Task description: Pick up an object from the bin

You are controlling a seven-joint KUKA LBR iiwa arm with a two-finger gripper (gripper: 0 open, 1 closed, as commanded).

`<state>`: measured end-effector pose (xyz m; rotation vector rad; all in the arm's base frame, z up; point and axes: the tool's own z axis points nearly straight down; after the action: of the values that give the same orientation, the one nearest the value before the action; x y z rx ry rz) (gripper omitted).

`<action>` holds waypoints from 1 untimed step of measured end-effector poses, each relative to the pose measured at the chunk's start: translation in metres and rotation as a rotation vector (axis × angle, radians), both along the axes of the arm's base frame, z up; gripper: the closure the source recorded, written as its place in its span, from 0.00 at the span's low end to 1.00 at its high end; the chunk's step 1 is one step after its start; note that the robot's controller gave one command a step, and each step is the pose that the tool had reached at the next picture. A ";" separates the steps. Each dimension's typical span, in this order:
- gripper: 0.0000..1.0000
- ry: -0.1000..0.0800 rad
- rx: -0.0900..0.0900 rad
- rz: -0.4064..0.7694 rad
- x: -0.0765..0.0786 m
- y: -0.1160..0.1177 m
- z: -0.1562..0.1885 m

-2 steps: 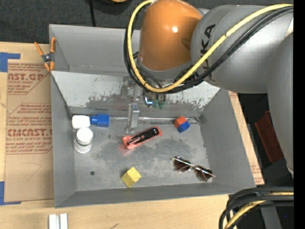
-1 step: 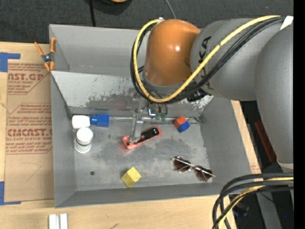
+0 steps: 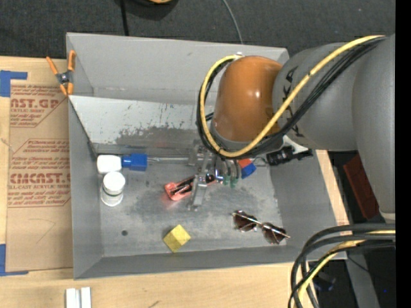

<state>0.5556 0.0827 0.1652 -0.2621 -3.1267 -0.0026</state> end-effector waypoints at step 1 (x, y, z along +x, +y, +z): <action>0.00 -0.006 0.000 -0.037 -0.004 -0.013 -0.018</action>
Offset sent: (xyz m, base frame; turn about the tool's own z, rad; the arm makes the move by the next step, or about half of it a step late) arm 0.0010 -0.0258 -0.0571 0.0645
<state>0.5516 0.0693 0.1468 -0.3200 -3.1271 -0.0042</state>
